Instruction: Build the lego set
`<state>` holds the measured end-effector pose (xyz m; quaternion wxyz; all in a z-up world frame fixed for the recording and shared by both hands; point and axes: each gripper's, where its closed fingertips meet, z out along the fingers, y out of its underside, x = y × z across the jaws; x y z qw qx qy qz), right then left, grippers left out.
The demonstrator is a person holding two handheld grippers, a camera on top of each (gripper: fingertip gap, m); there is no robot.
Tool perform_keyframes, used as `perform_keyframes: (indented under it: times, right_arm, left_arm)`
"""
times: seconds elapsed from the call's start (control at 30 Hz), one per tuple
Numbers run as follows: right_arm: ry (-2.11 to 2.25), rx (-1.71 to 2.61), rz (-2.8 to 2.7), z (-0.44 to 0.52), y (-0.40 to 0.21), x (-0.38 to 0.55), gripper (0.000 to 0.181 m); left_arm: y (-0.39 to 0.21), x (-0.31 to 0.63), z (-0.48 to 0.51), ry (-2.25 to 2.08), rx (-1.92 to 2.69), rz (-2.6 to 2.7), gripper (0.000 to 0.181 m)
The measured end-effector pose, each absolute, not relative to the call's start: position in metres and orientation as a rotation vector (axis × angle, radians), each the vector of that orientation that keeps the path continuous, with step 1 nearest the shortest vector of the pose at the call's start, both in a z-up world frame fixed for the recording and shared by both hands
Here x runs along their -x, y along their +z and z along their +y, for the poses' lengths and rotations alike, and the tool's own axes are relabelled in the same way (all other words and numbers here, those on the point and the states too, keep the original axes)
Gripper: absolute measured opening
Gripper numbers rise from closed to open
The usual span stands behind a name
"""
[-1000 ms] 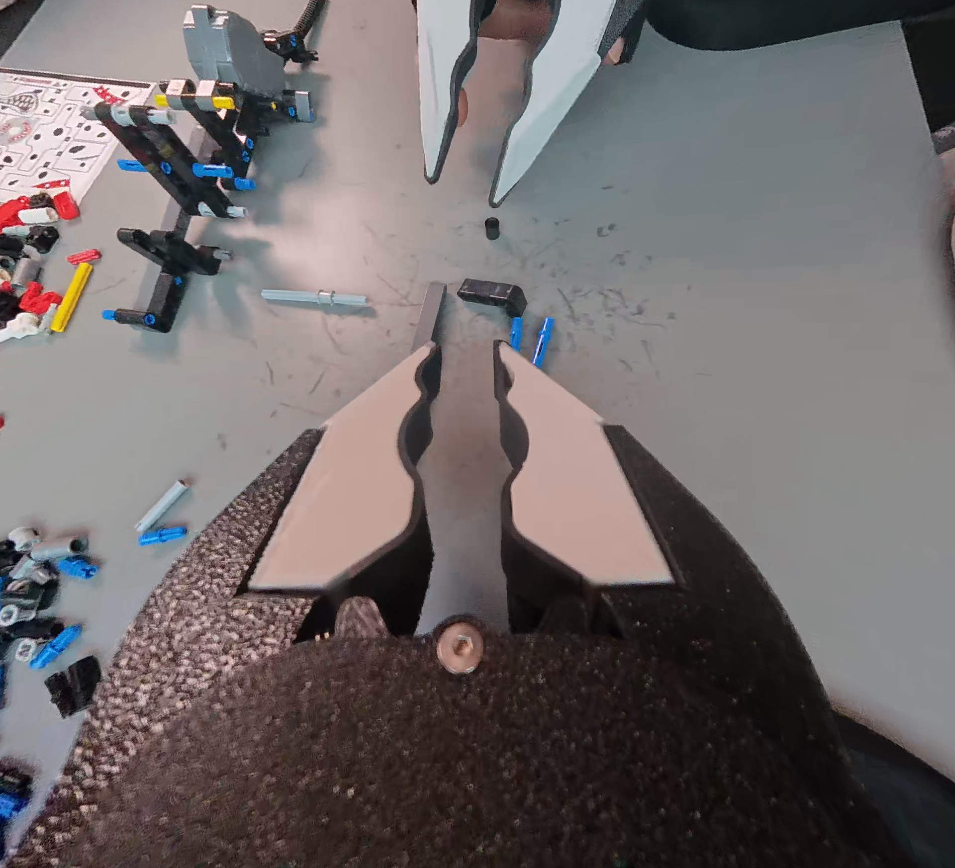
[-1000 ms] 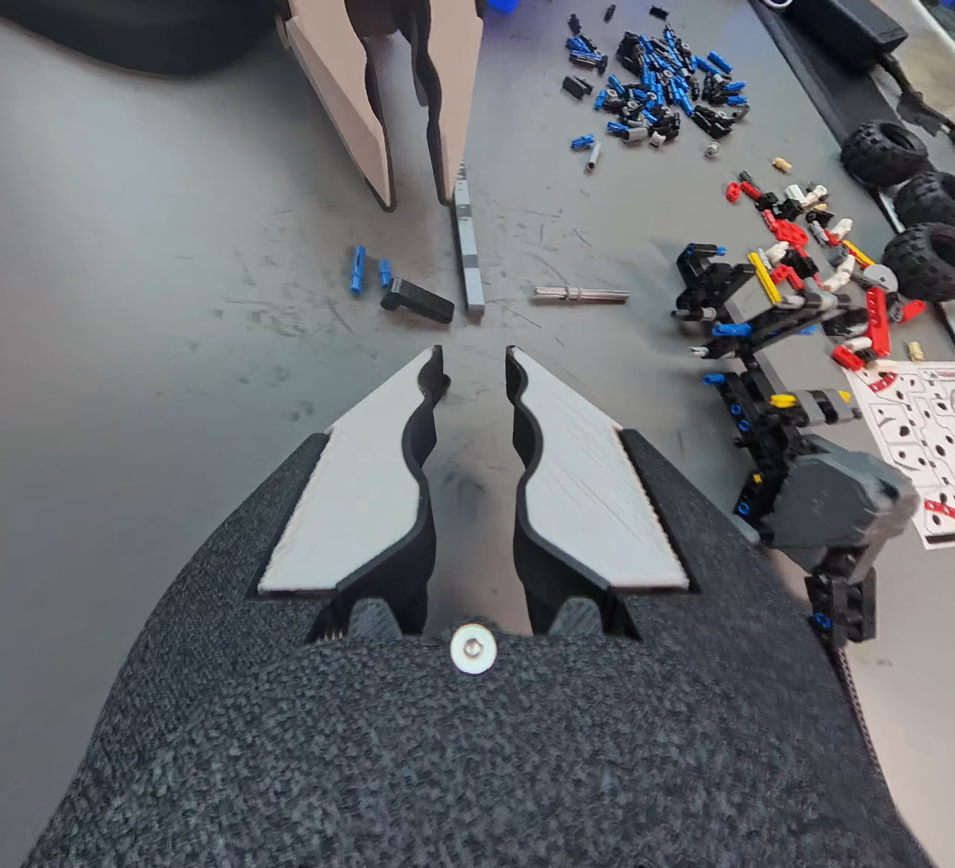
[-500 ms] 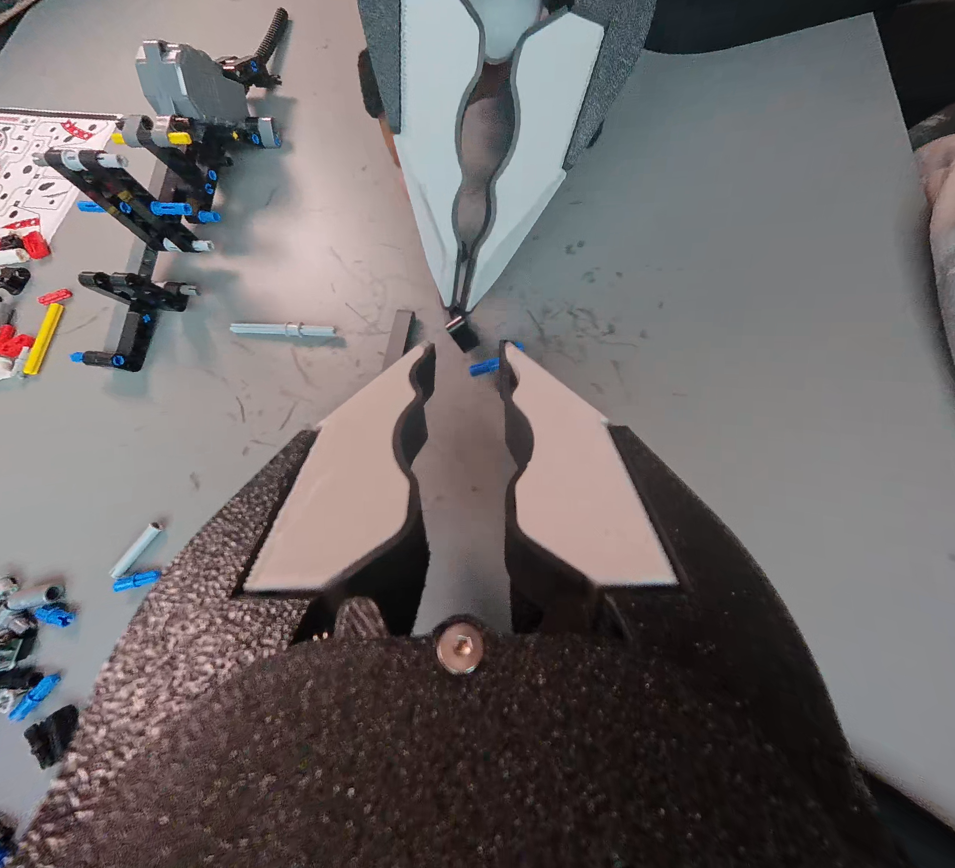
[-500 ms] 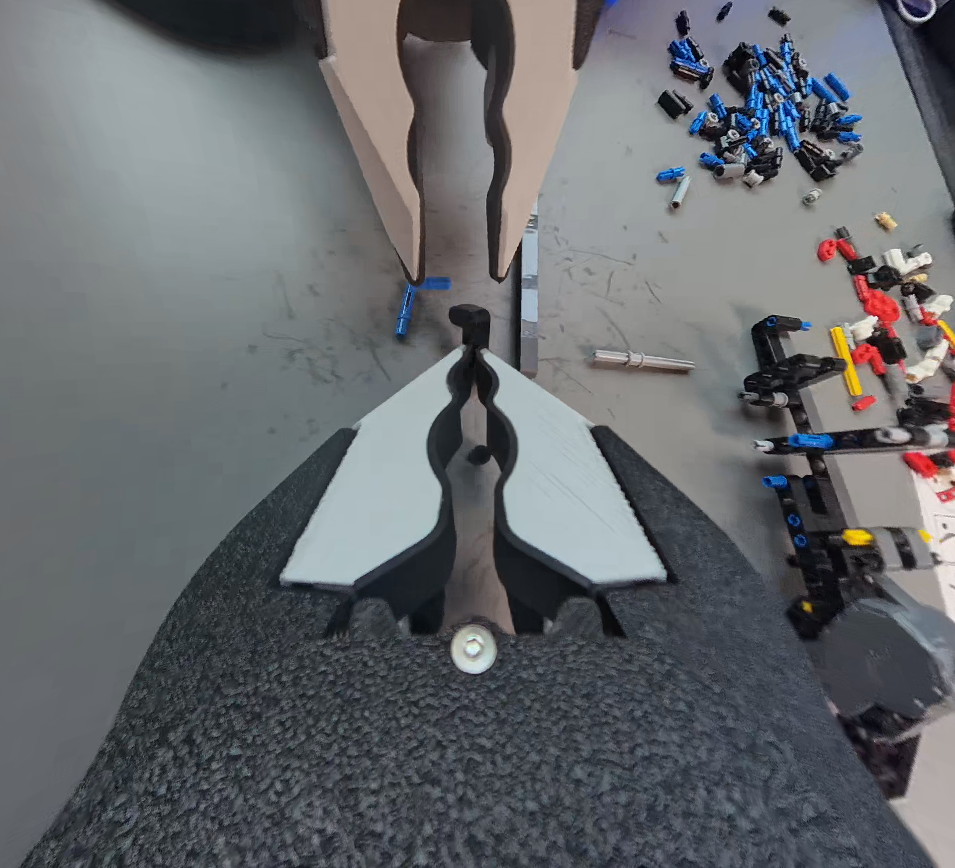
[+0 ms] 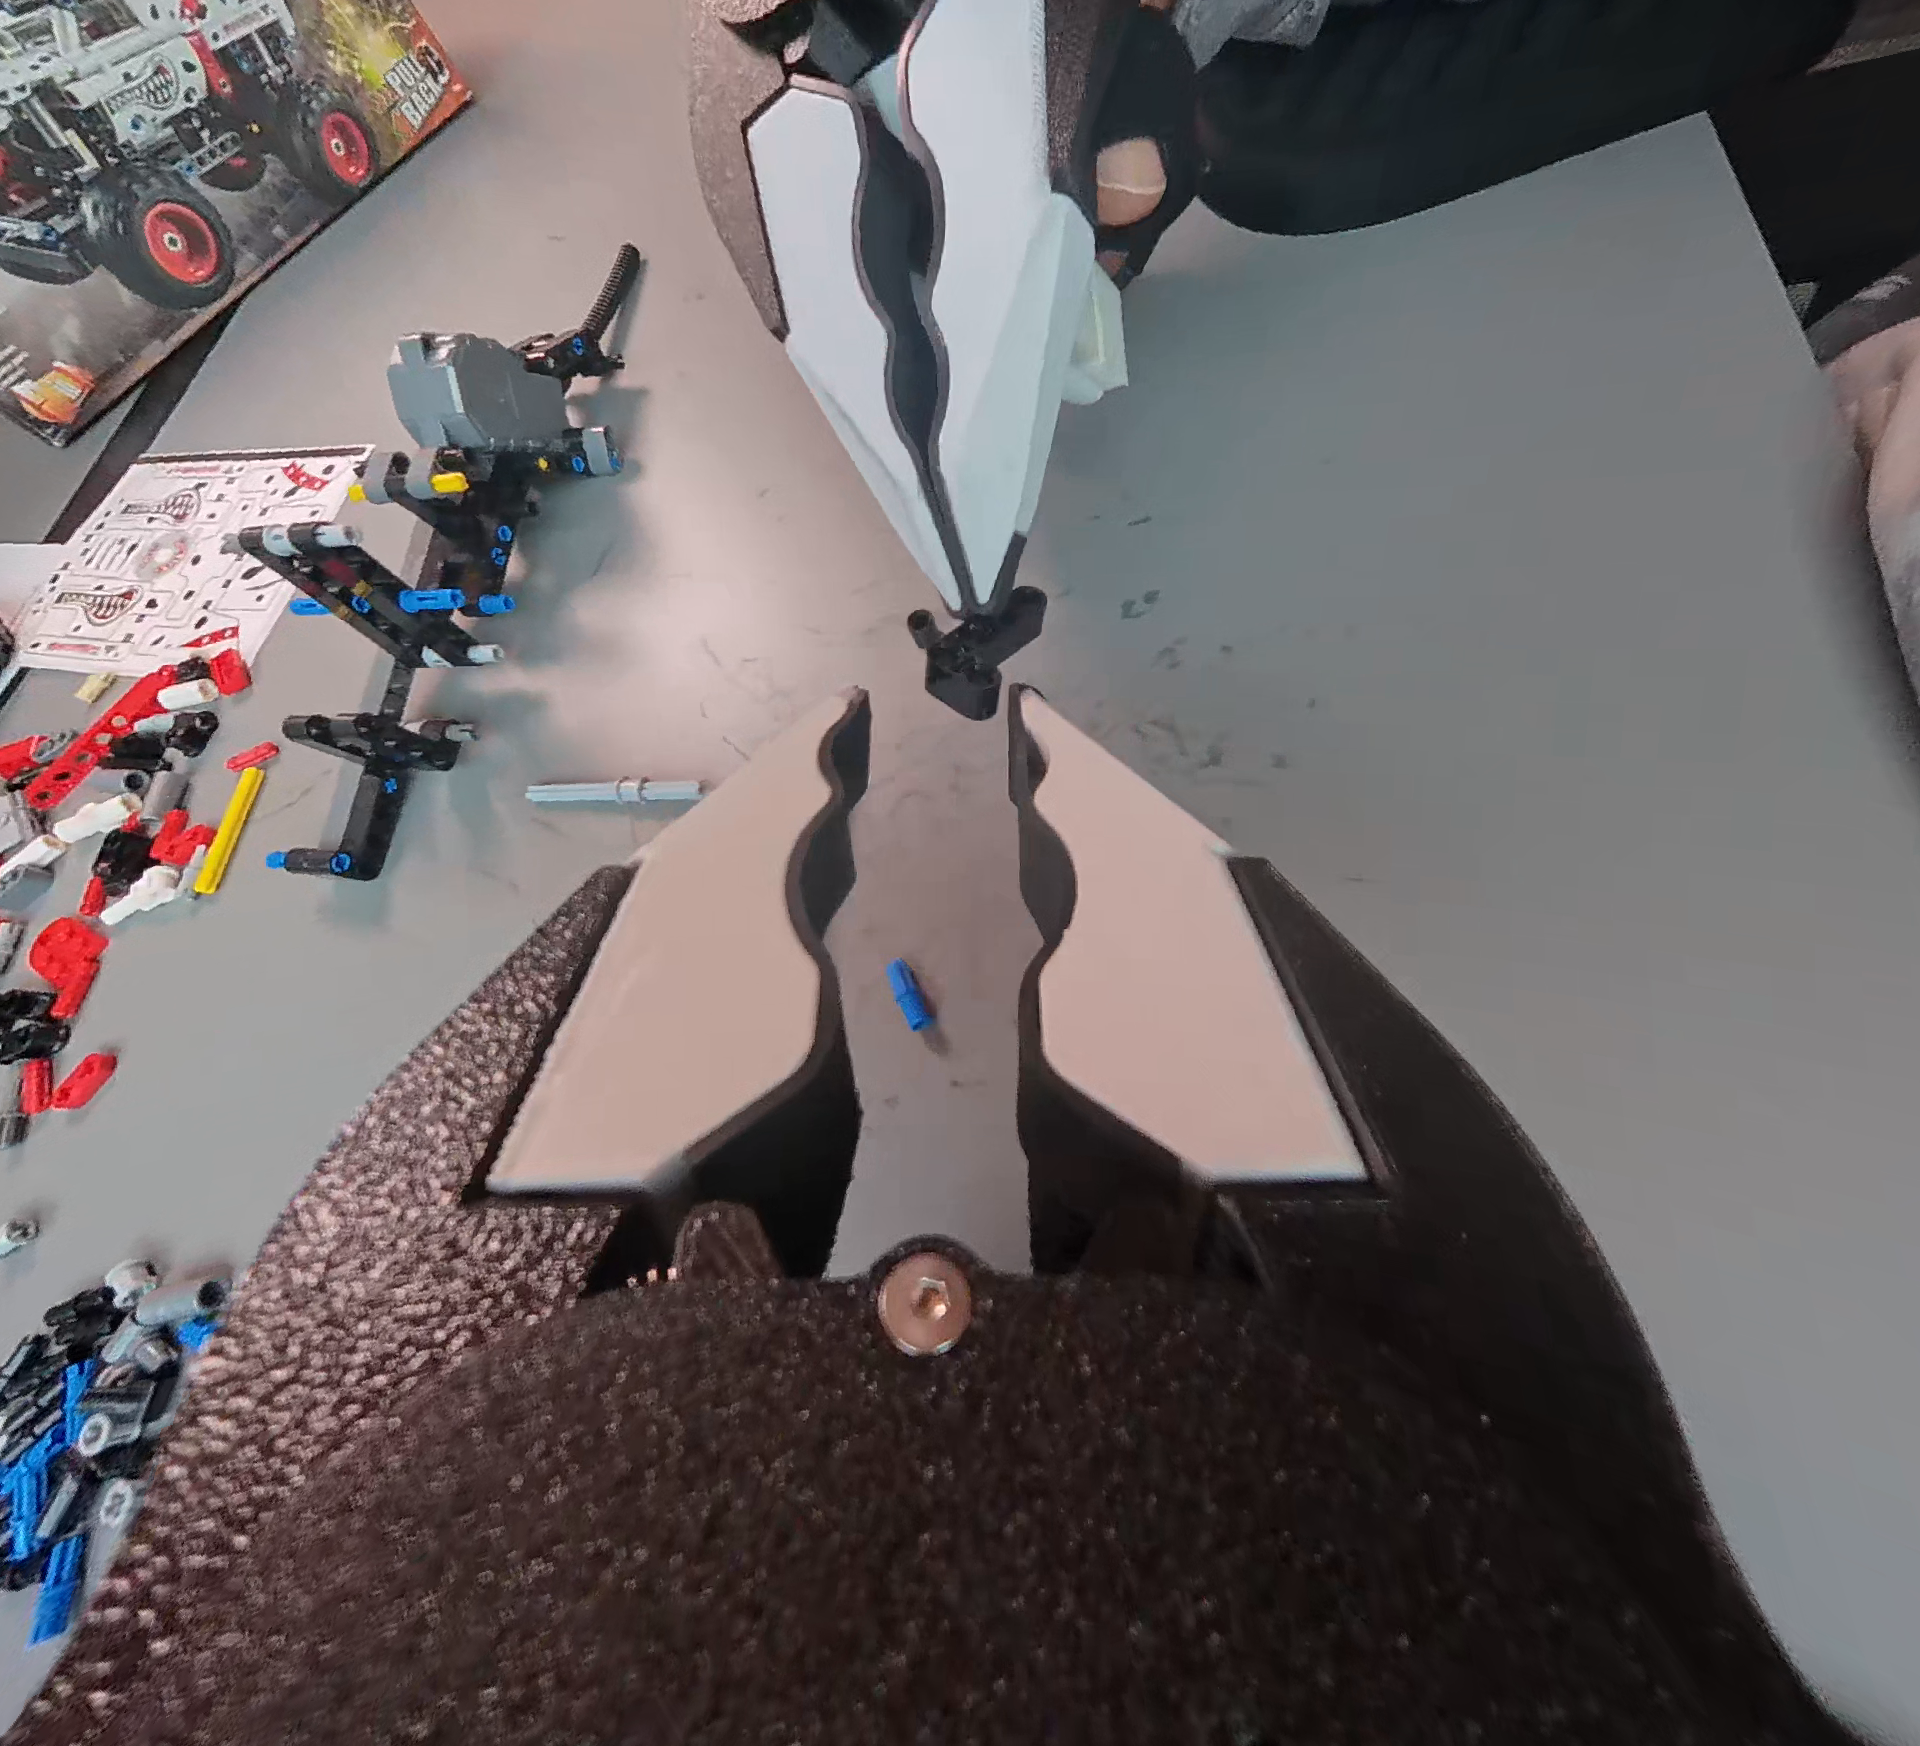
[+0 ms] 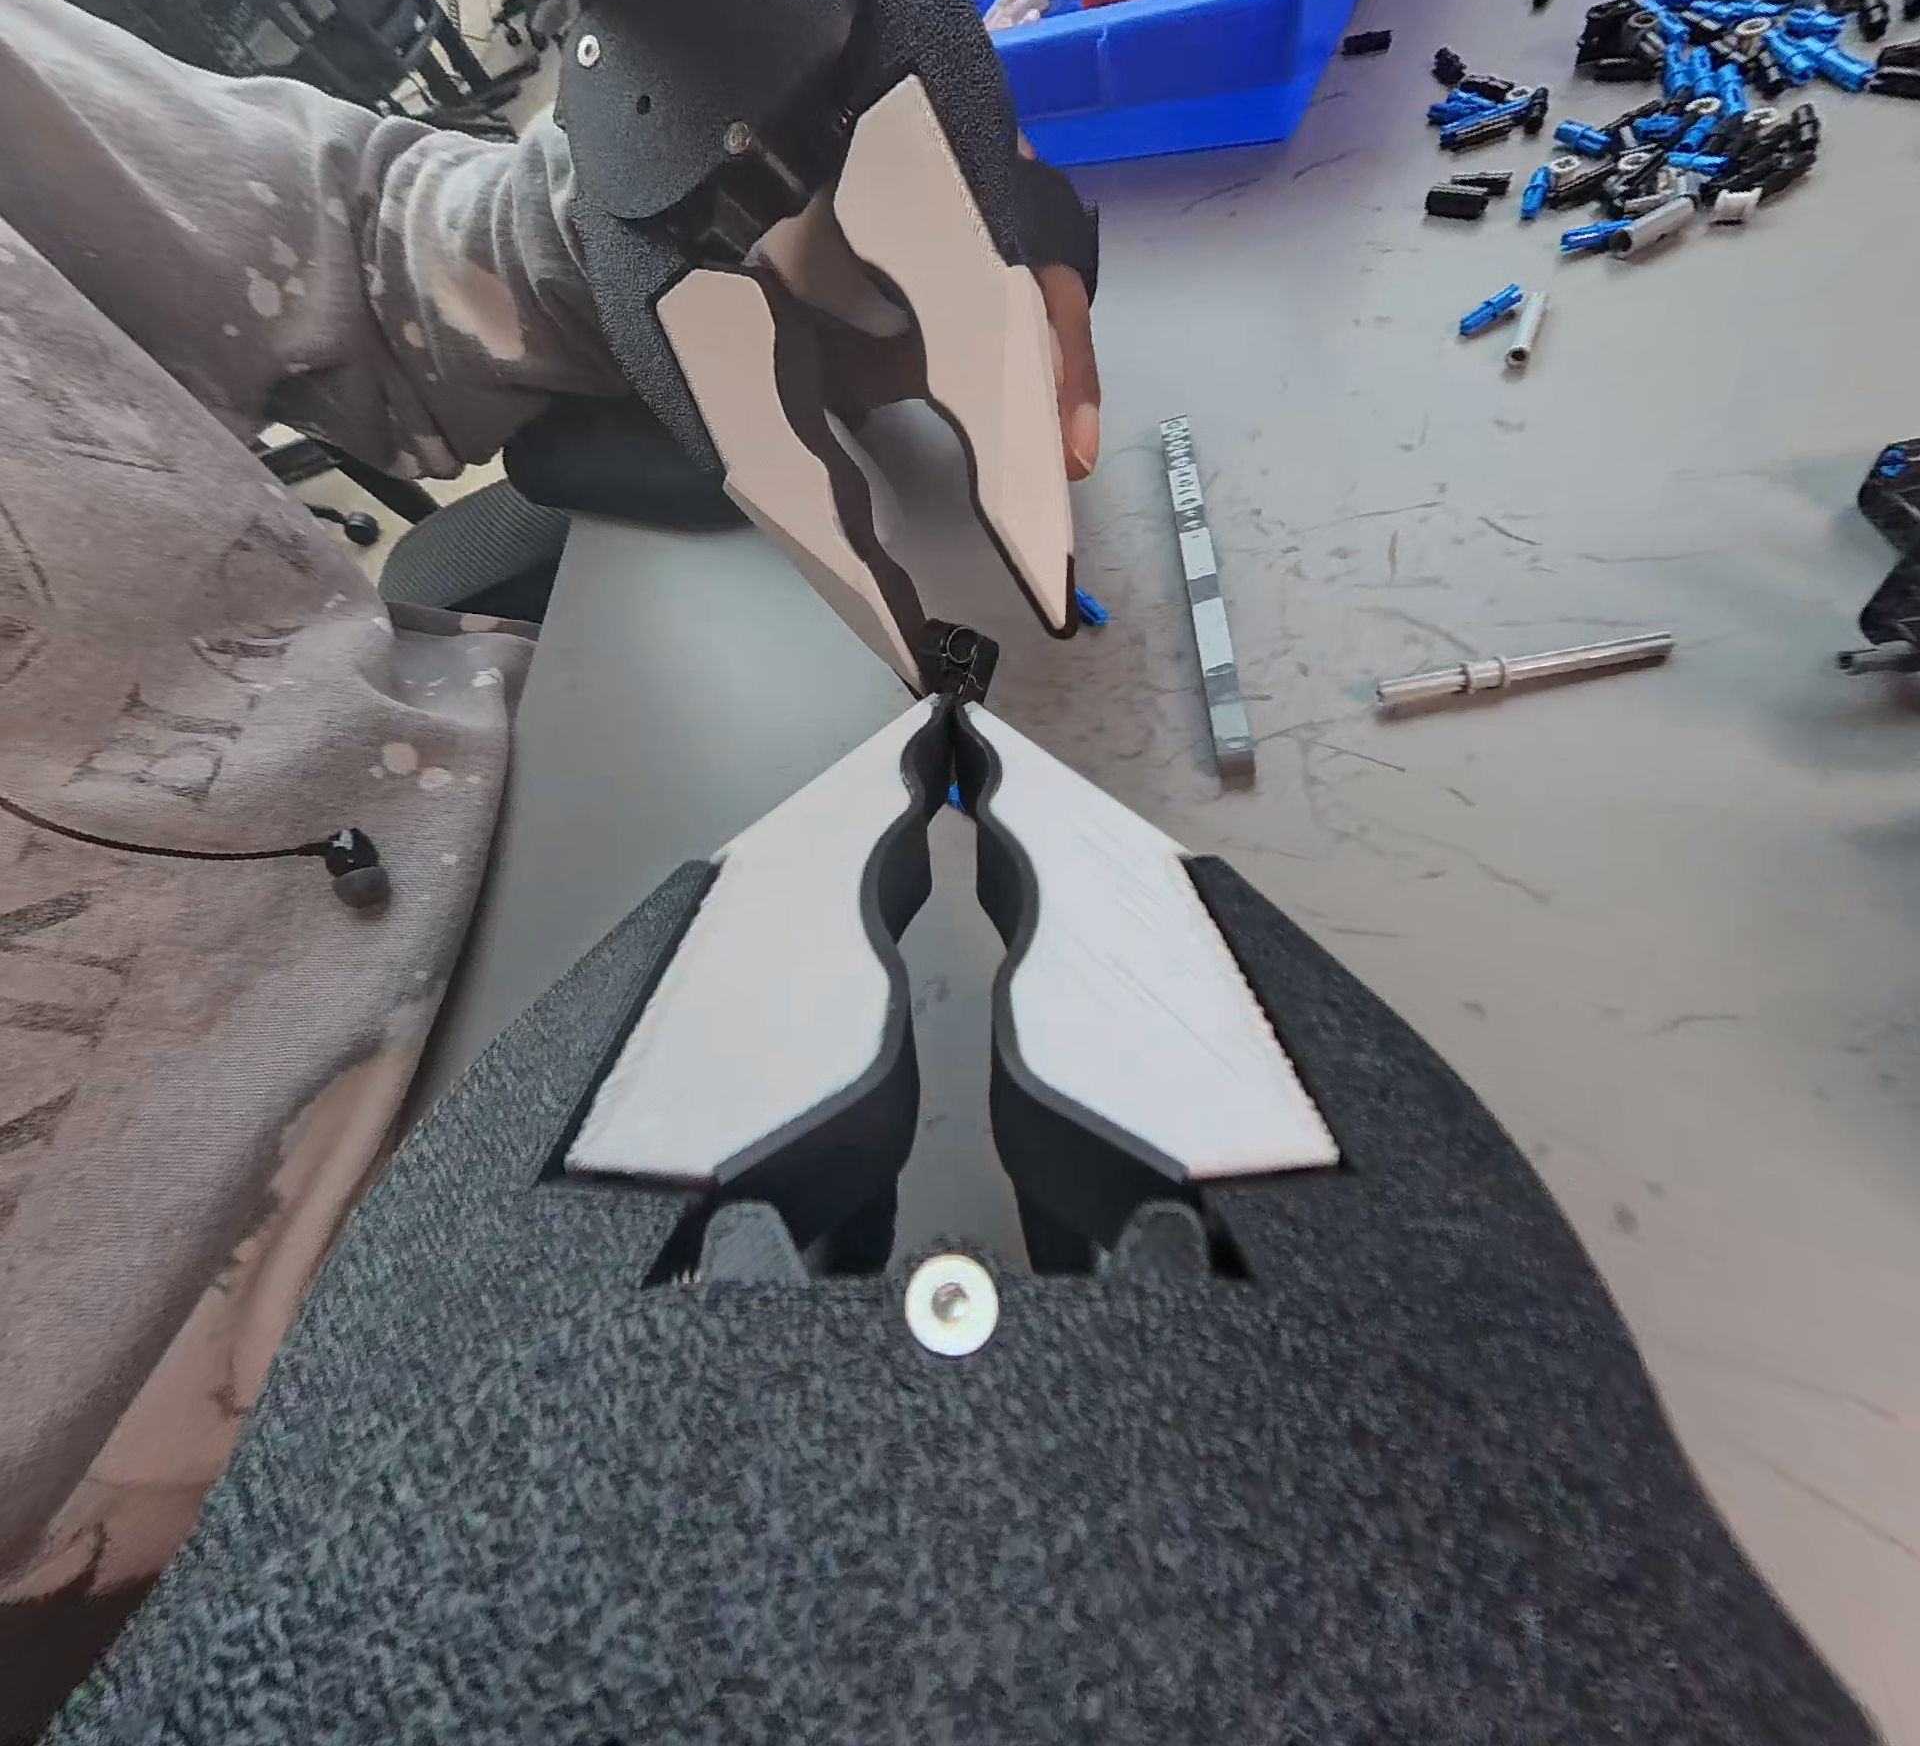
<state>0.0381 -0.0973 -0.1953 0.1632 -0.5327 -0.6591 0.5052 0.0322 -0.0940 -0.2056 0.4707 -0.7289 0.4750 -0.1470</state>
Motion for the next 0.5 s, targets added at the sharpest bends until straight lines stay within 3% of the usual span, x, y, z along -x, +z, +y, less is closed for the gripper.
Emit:
perform_keyframes:
  times: [0.03, 0.1, 0.5]
  right_arm:
    - [1.445, 1.518, -1.89, -0.099, -0.196, -0.039, 0.0]
    - [1.444, 1.506, -1.916, -0.103, -0.197, -0.04, 0.0]
    - [1.483, 1.392, -1.806, -0.098, -0.178, -0.035, 0.001]
  left_arm:
    - [-0.204, -0.035, -0.097, -0.379, 1.771, 1.174, 0.027]
    - [-0.2, -0.04, -0.102, -0.424, 1.742, 1.187, 0.018]
    - [-0.198, -0.03, -0.093, -0.624, 1.912, 0.977, 0.017]
